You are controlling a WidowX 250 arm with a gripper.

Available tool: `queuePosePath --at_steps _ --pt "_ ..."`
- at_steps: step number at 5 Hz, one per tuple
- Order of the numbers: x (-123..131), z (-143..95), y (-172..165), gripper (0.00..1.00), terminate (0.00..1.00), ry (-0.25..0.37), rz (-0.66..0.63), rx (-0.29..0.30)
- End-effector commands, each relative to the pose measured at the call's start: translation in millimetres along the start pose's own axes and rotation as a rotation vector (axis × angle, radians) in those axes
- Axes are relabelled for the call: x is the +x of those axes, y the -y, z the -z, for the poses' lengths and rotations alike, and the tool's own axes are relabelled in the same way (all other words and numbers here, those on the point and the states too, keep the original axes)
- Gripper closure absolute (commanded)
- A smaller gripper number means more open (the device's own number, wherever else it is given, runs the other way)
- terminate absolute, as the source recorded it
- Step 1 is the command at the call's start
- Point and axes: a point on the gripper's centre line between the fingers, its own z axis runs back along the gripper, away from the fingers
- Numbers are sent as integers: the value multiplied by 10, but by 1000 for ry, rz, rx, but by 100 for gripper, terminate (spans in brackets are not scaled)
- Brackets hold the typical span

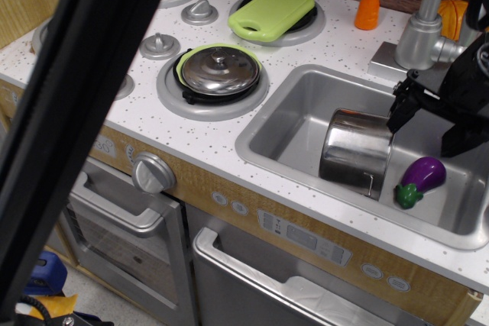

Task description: Flip pot upright in sink

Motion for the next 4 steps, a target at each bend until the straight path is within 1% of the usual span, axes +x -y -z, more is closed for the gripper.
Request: queuePosePath --at_steps 1,2,3,4 --pt "47 -26 -69 0 0 60 42 3" --pt "38 -11 -102 0 0 52 25 16" --pt "13 34 -179 0 0 63 44 32" --pt "16 86 -285 0 0 84 93 98"
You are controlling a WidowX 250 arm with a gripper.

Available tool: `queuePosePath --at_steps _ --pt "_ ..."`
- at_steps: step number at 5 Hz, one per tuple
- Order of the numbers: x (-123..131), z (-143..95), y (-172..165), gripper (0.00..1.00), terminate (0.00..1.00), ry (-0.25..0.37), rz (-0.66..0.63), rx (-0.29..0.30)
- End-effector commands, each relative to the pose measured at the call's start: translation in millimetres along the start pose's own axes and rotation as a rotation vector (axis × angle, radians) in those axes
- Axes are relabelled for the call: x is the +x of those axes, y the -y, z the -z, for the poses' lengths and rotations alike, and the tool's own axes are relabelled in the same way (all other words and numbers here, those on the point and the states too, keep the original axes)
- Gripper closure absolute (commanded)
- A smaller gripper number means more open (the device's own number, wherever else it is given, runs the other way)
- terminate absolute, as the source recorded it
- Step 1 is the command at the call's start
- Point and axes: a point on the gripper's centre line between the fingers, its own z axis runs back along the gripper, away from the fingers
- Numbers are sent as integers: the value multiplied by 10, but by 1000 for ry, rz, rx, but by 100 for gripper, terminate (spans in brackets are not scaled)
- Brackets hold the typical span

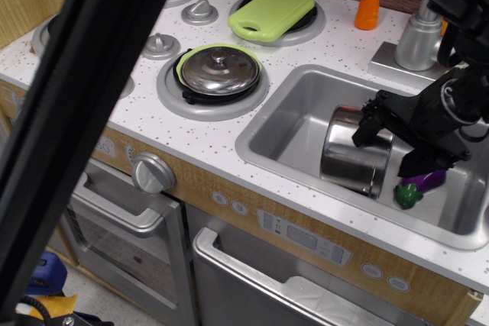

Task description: Flip pot upright in sink

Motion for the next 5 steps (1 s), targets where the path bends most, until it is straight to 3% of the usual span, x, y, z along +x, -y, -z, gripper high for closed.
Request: queuePosePath --at_steps 1,3,4,5 --pt "155 -97 -205 0 0 73 -1 16" --pt "210 -44 -337 0 0 86 38 45" --pt "249 -30 -441 100 0 63 68 65" --pt "250 17 -473 100 0 83 65 57"
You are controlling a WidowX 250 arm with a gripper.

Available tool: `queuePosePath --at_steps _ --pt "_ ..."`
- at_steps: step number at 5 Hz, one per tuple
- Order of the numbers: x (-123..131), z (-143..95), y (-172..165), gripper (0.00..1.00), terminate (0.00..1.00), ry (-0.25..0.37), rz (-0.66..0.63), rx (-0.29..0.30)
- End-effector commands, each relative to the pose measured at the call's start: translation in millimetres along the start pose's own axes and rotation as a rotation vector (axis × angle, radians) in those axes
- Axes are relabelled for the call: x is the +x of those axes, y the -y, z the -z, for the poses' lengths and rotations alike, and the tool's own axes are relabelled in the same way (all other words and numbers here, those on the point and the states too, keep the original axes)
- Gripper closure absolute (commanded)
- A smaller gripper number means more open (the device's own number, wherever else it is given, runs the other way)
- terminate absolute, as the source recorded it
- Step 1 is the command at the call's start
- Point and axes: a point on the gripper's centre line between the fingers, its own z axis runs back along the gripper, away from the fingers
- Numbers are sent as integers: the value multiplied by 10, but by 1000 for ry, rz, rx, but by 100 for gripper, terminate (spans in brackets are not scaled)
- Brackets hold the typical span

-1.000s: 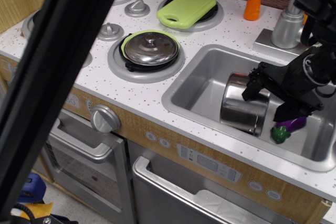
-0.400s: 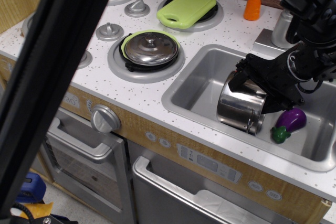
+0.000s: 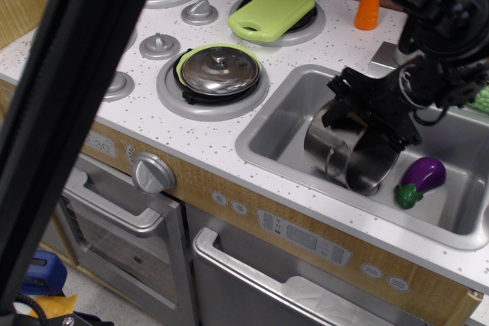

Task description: Flip pot upright in sink

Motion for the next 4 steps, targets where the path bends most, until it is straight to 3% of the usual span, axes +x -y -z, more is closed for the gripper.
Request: queuePosePath --at_steps 1,2,3,4 --pt "128 -180 -85 100 0 58 -77 -90" --pt "117 -203 -19 100 0 40 -120 -139" --pt "98 -228 65 100 0 20 -200 -240" --pt "70 -258 93 100 0 0 -212 -262"
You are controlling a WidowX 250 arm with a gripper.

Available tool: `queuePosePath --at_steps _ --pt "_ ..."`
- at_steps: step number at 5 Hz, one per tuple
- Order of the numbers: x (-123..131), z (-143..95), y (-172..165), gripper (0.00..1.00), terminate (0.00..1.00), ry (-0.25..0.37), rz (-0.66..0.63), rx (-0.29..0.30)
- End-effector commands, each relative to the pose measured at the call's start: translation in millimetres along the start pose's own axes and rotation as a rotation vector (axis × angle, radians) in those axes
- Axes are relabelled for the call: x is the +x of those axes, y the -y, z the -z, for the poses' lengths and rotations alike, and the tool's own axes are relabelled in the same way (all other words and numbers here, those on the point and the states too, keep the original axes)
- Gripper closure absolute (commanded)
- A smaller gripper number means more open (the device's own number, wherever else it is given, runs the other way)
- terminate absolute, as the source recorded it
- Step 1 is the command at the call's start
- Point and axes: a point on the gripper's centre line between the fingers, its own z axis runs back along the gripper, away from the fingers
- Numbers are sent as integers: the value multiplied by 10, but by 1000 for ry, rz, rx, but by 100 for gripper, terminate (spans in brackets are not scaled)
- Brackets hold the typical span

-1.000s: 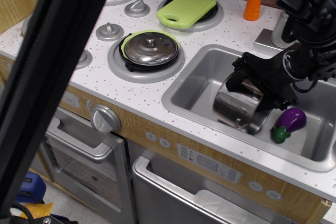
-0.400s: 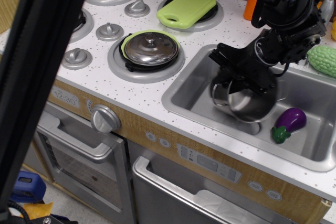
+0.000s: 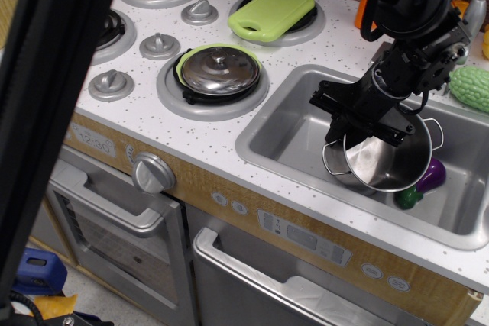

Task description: Flip pot upright in sink

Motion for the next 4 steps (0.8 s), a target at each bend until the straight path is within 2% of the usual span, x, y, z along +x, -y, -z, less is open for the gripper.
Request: queuePosePath --at_steps 1,2,3,4 --pt "151 -383 -41 100 0 -63 -29 -81" --pt "127 -400 -89 100 0 -209 -85 -198" --pt "80 -399 -85 0 0 -180 -118 -164" --pt "87 -335 -96 0 100 -128 -84 -103"
